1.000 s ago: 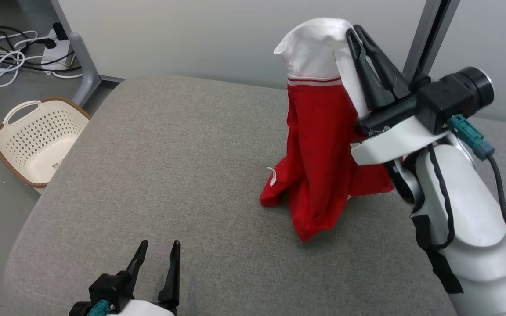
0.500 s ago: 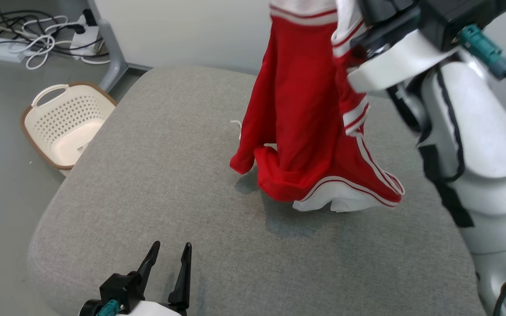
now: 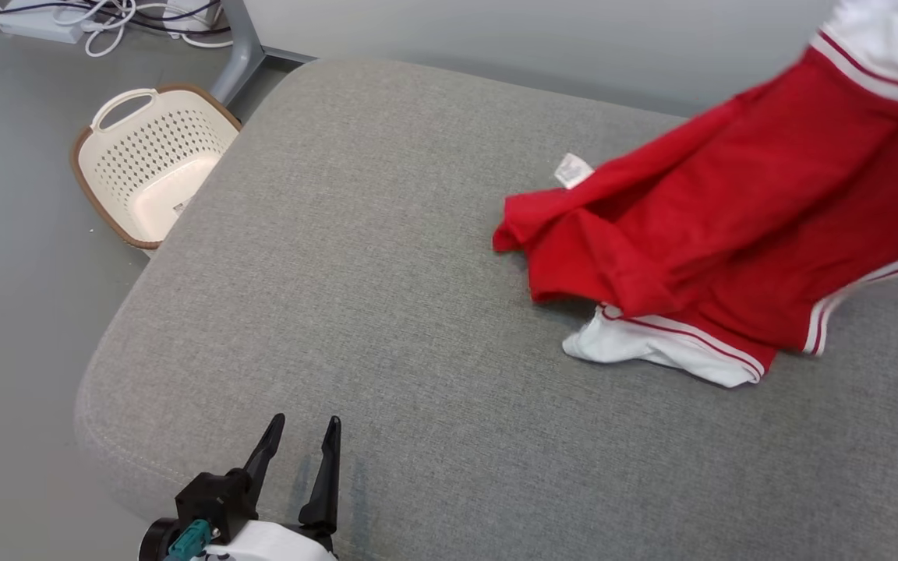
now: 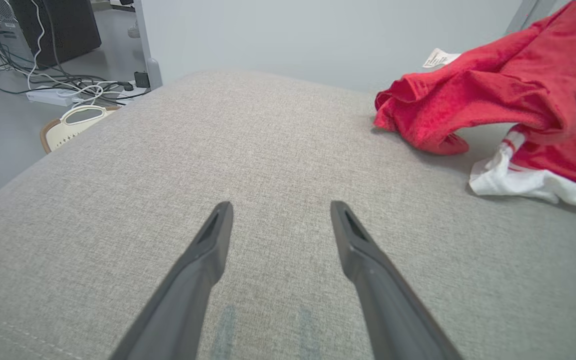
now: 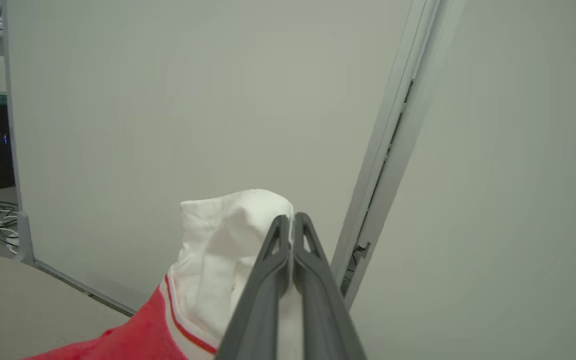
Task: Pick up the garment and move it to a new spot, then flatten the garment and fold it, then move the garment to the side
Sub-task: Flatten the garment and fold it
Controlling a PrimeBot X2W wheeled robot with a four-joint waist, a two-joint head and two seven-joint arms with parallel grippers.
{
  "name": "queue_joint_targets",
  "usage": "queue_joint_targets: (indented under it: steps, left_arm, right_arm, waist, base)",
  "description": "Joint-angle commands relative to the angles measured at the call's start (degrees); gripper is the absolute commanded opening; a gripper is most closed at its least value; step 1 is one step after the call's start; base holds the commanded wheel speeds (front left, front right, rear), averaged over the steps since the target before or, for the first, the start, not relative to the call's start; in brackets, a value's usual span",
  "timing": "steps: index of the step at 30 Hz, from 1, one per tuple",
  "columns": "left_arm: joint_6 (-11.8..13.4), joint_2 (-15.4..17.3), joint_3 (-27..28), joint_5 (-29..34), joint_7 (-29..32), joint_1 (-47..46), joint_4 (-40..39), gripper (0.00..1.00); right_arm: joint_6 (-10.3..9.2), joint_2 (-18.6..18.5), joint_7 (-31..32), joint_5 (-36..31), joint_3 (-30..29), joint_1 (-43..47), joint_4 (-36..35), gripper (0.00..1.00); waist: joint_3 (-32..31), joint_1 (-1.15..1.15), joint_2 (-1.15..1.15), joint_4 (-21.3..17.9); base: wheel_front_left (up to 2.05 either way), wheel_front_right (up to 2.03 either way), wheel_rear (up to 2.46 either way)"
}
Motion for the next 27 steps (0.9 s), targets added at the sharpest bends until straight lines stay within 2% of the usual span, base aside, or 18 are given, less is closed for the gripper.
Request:
queue_joint_targets:
  steps: [1,2,8,11,15,22,27]
  left_arm:
    - [0.2,0.2,0.2,0.2,-0.1,-1.1,-0.1,1.00]
    - [0.2,0.2,0.1,0.3,-0.1,-1.2,-0.1,1.00]
    - [-0.2,0.2,0.5,0.9,-0.1,-1.5,0.1,1.00]
    - [-0.3,0.2,0.7,1.2,-0.1,-1.6,0.0,1.00]
    - [-0.3,0.2,1.0,1.4,-0.1,-1.5,0.2,1.00]
    - [-0.4,0.2,1.2,1.2,-0.1,-0.4,0.5,1.00]
    - [-0.5,0.2,1.1,1.1,-0.1,-0.4,0.6,1.00]
  right_arm:
    - [-0.01,-0.4,0.0,-0.8,-2.6,1.2,0.8,0.69]
    - [-0.01,-0.4,0.0,-1.5,-4.1,2.0,0.9,1.00]
    - [-0.01,1.7,0.0,-3.3,-9.2,8.2,-0.4,1.00]
    - [-0.01,3.8,0.0,-2.7,-9.2,11.4,-2.5,1.00]
    - [-0.01,6.2,0.0,-1.1,-6.3,15.5,-5.3,1.00]
    - [-0.01,9.6,0.0,4.9,3.9,25.6,-9.5,1.00]
    - [-0.01,11.0,0.0,8.7,10.5,31.9,-11.0,1.00]
  waist:
    - [0.4,0.00,0.00,-0.6]
    - [0.5,0.00,0.00,-0.9]
    - [0.1,0.00,0.00,-4.3]
    - [-0.5,0.00,0.00,-5.9]
    - [-1.3,0.00,0.00,-7.5]
    - [-2.5,0.00,0.00,-10.0]
    - [-2.7,0.00,0.00,-10.4]
  base:
    - [0.00,0.00,0.00]
    - [0.00,0.00,0.00]
    - [0.00,0.00,0.00]
    - [0.00,0.00,0.00]
    - [0.00,0.00,0.00]
    - [0.00,0.00,0.00]
    - [0.00,0.00,0.00]
